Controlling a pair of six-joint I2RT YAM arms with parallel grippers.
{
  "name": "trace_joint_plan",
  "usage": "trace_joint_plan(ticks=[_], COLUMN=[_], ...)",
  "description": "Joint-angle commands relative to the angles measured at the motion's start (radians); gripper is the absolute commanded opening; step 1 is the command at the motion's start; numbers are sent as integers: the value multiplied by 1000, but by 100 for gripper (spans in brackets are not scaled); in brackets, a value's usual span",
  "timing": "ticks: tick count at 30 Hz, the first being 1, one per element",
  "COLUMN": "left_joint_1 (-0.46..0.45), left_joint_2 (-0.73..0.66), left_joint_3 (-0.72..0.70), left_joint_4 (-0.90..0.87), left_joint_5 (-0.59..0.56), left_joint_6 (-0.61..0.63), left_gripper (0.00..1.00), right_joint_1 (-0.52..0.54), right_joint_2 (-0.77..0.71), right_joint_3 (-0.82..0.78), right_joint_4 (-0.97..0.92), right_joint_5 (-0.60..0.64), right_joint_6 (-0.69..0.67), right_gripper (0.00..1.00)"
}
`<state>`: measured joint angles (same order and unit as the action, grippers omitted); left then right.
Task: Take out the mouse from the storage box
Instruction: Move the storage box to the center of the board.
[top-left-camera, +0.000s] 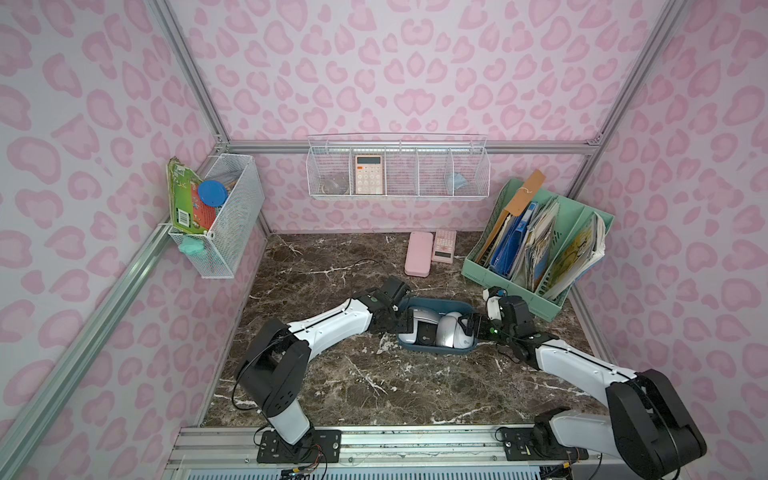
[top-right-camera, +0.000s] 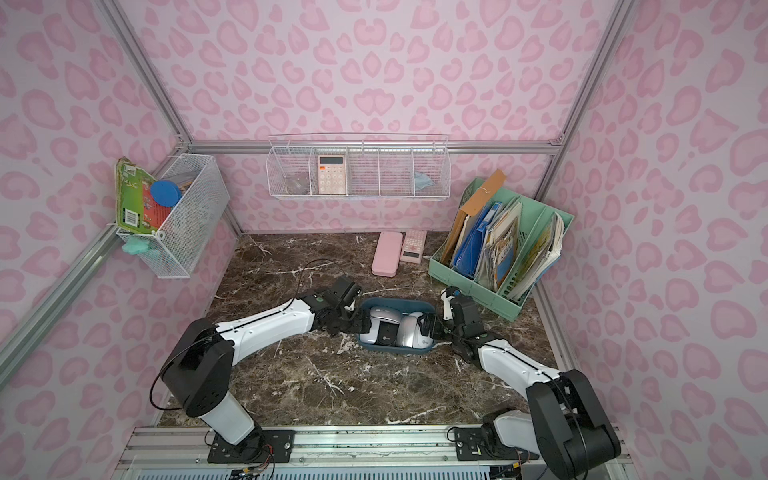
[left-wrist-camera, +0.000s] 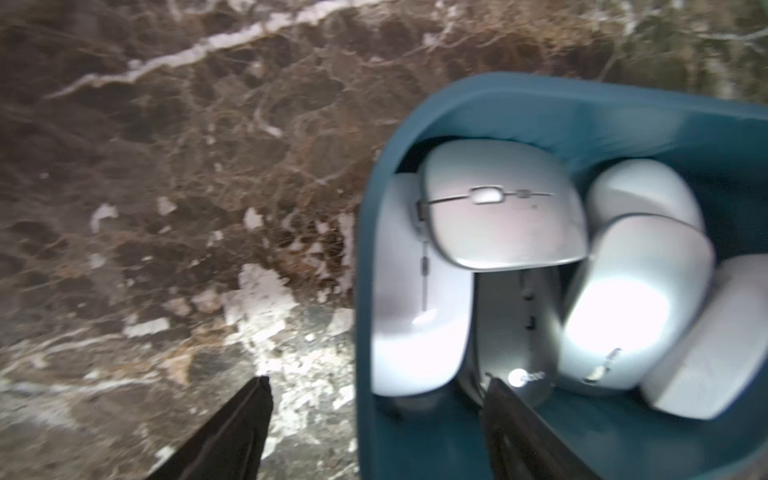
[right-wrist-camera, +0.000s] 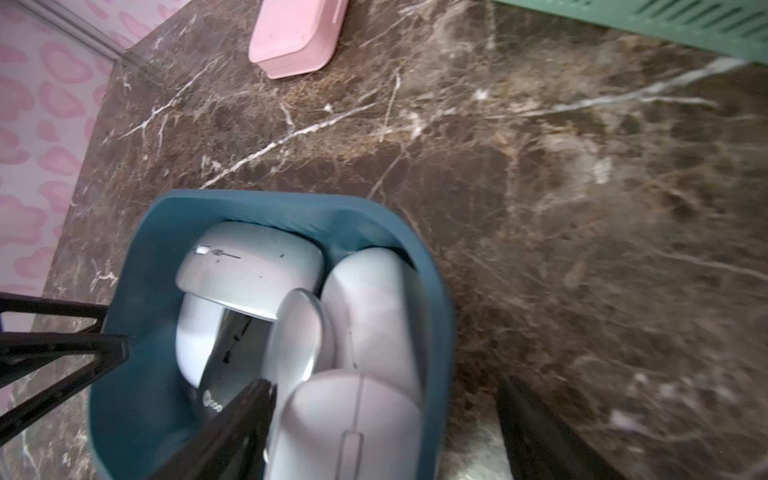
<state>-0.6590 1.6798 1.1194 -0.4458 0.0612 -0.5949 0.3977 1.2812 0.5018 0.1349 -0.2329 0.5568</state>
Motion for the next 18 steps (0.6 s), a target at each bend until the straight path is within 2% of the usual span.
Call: trace_joint_plan(ticks=[1,8,13,18], left_joint_1=[20,84,135,179], left_joint_2=[1,-17,-49,-97], left_joint_3=[-2,-29,-61,-100], left_joint_4=[97,145,111,67], left_joint_5=[139,227,213,165], left_joint_6=[-12,-49,-57,-58], left_gripper=[83,79,77,78], right_joint_1=[37,142,218,226], right_joint_2=[18,90,171,171], right_joint_3=[23,37,86,89], right_joint_4=[53,153,205,193], right_joint_5=[-24,-37,-30,-5], right_joint_6=[27,88,114,103], right_gripper=[87,87,86,86])
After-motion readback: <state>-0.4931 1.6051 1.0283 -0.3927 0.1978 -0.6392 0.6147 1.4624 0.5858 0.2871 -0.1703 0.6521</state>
